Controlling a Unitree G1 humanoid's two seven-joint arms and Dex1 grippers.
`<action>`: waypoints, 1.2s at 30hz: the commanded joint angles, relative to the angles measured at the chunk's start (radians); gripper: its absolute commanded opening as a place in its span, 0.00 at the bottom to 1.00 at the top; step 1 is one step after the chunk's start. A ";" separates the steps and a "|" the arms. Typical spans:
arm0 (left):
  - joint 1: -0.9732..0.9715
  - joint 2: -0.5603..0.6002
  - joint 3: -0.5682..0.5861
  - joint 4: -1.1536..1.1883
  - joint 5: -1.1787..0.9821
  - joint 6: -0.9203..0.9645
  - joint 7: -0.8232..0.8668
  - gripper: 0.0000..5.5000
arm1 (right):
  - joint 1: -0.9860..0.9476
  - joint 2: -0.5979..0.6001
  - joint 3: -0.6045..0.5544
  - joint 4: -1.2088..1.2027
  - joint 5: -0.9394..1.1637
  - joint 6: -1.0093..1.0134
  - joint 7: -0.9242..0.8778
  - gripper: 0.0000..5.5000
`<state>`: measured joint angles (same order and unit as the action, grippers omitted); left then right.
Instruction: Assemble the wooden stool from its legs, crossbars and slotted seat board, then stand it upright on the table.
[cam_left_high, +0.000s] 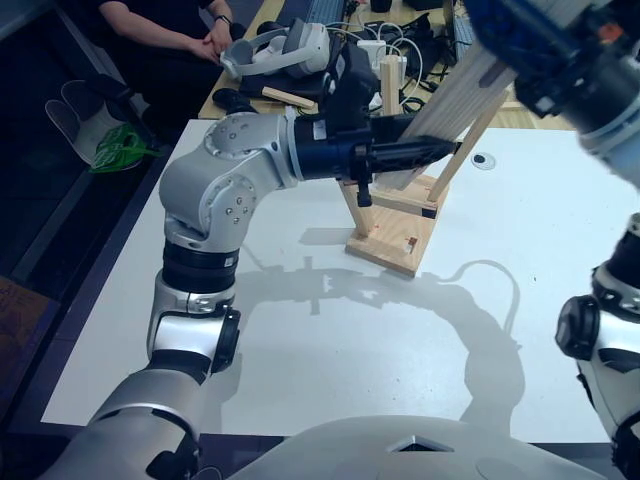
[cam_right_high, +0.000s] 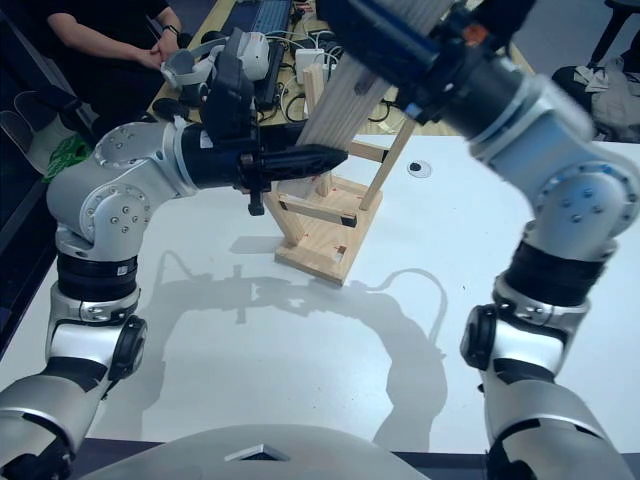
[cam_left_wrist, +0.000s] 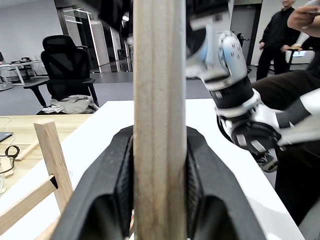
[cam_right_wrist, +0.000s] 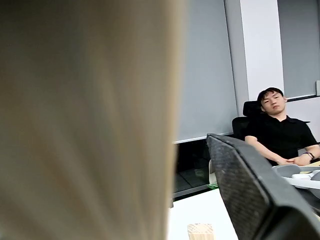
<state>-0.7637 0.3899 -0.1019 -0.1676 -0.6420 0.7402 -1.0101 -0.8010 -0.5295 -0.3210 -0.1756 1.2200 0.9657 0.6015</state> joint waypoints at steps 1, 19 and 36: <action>0.022 0.042 -0.020 -0.015 0.005 -0.002 -0.033 0.19 | -0.037 -0.076 -0.038 0.042 0.066 0.061 0.000 0.62; 0.024 0.018 0.012 -0.013 -0.039 -0.019 -0.017 0.19 | -0.004 -0.103 -0.054 0.070 0.184 0.084 -0.031 0.25; -0.146 -0.205 0.350 0.327 0.138 -0.472 0.636 0.53 | 0.038 -0.067 -0.139 0.100 0.089 -0.084 -0.153 0.18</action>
<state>-0.8805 0.1796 0.2005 0.0666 -0.5959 0.3445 -0.5077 -0.7815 -0.5948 -0.4375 -0.0649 1.3357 0.9150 0.4791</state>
